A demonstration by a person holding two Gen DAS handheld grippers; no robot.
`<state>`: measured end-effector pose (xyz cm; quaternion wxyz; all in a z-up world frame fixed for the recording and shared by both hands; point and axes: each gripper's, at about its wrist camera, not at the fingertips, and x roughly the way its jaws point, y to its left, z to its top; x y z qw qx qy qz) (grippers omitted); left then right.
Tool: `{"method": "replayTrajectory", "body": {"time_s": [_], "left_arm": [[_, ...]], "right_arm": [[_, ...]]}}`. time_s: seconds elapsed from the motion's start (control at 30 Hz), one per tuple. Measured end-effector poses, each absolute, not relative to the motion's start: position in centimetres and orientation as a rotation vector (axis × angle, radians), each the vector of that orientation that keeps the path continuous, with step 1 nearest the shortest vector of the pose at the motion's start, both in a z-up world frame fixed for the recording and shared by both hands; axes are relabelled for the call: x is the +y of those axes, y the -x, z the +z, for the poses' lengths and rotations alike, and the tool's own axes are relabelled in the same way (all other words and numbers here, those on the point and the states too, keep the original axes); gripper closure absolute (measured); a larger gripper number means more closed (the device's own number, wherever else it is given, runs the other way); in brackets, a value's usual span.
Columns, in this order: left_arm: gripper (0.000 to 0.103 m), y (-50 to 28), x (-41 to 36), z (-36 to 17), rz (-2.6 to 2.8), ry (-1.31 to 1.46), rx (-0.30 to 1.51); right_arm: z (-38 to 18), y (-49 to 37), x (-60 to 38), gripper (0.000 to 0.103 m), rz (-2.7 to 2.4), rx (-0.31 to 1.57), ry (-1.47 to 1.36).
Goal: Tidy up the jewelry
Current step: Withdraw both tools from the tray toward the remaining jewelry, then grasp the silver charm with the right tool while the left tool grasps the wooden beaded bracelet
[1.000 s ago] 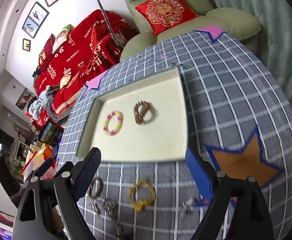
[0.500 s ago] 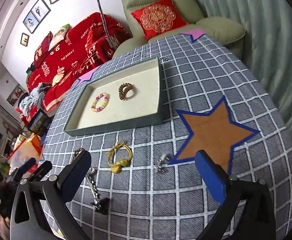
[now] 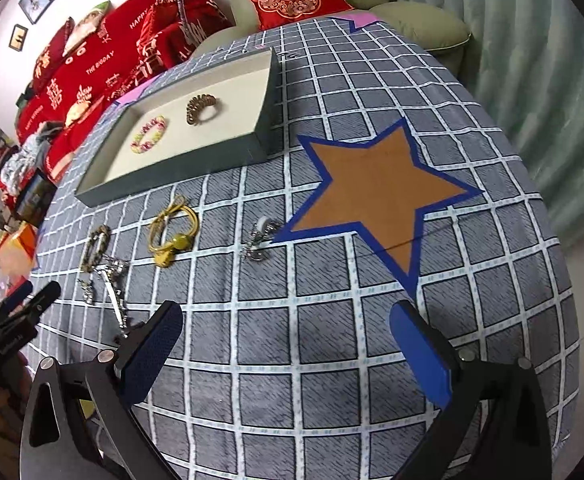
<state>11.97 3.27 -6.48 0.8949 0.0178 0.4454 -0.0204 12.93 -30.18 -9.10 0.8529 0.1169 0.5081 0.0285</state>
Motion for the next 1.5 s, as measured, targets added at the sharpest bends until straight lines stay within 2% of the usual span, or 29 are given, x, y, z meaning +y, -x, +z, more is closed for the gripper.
{"method": "replayTrajectory", "body": {"time_s": [0.3, 0.37, 0.43, 0.53, 0.63, 0.77, 0.87, 0.93, 1.0, 1.07, 1.13, 1.23, 1.3, 1.33, 1.37, 1.4, 1.43, 1.5], "left_arm": [[0.0, -14.8, 2.9, -7.2, -0.09, -0.027, 0.959], [0.006, -15.4, 2.8, -7.4, -0.096, -0.033, 0.965], [0.006, -16.1, 2.8, -7.7, -0.101, -0.027, 0.98], [0.006, -17.0, 2.7, -8.0, -0.109, -0.018, 0.994], [0.006, -17.5, 2.3, -8.2, -0.121, -0.023, 0.997], [0.006, -18.2, 1.8, -8.6, -0.141, -0.025, 1.009], [0.006, -18.7, 1.6, -9.0, -0.146, -0.027, 1.021], [0.012, -19.0, 1.5, -9.3, -0.15, -0.025, 1.032], [0.013, -19.1, 1.3, -9.5, -0.156, -0.021, 1.035], [0.014, -19.2, 1.1, -9.5, -0.16, -0.031, 1.038], [0.019, -19.0, 0.8, -9.4, -0.165, -0.053, 1.034], [0.032, -18.6, 0.4, -9.3, -0.184, -0.069, 1.027], [0.048, -18.4, 0.3, -9.2, -0.193, -0.071, 1.022], [0.055, -18.3, 0.3, -9.1, -0.196, -0.072, 1.017], [0.067, -18.3, 0.4, -9.0, -0.198, -0.07, 1.014], [0.078, -18.3, 0.5, -8.9, -0.202, -0.063, 1.014], [0.082, -18.3, 0.6, -8.9, -0.205, -0.05, 1.014], [0.082, -18.3, 1.1, -8.8, -0.21, -0.018, 1.013]], "right_arm": [[-9.2, -14.1, -28.7, 0.0, 0.05, 1.076, -0.197], [-9.3, -14.3, -28.2, 0.0, 0.049, 1.074, -0.183], [-9.4, -14.6, -27.8, 0.0, 0.044, 1.071, -0.167], [-9.6, -15.1, -27.4, 0.01, 0.036, 1.069, -0.149], [-9.8, -15.9, -27.3, 0.012, 0.02, 1.068, -0.134], [-10.5, -17.0, -27.1, 0.025, -0.007, 1.08, -0.116], [-10.9, -17.6, -26.8, 0.027, -0.026, 1.08, -0.087], [-11.0, -18.0, -26.3, 0.028, -0.03, 1.078, -0.054], [-11.1, -18.2, -25.7, 0.03, -0.037, 1.074, -0.017], [-11.1, -18.2, -25.2, 0.04, -0.031, 1.063, 0.008], [-10.9, -18.1, -24.8, 0.051, -0.02, 1.059, 0.018], [-10.8, -18.0, -24.3, 0.065, -0.003, 1.057, 0.026], [-10.7, -18.0, -24.2, 0.074, 0.001, 1.055, 0.023], [-10.7, -17.9, -24.1, 0.084, 0.001, 1.054, 0.021], [-10.7, -17.9, -24.2, 0.089, 0.003, 1.053, 0.017], [-10.7, -17.9, -24.2, 0.089, 0.005, 1.053, 0.013], [-10.7, -17.8, -24.3, 0.09, 0.004, 1.051, 0.012], [-10.6, -17.5, -24.5, 0.09, 0.007, 1.044, 0.003]]}}
